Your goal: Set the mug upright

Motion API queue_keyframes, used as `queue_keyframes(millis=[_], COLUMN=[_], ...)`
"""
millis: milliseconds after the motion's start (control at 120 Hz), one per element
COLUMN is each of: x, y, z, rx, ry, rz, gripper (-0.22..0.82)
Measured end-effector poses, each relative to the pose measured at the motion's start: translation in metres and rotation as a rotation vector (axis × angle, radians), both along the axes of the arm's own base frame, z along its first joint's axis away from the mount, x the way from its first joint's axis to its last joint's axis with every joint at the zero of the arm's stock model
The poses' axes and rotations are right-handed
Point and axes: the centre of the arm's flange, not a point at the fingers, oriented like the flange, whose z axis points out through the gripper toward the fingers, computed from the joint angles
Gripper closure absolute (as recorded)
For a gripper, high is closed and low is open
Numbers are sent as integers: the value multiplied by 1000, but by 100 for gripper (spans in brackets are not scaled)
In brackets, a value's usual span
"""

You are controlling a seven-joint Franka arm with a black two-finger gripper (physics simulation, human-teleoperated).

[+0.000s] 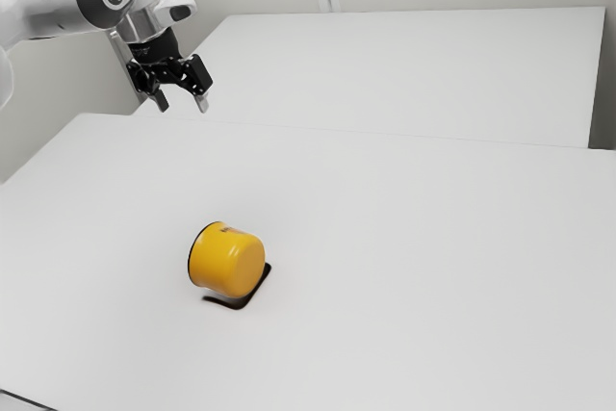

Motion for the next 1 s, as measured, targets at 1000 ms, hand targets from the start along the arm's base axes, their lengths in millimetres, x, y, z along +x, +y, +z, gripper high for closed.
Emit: queue_keyframes(millis=[1000], x=[-78], y=[123], z=[-156], rx=[-823], ry=[184], rz=[78], gripper=[0])
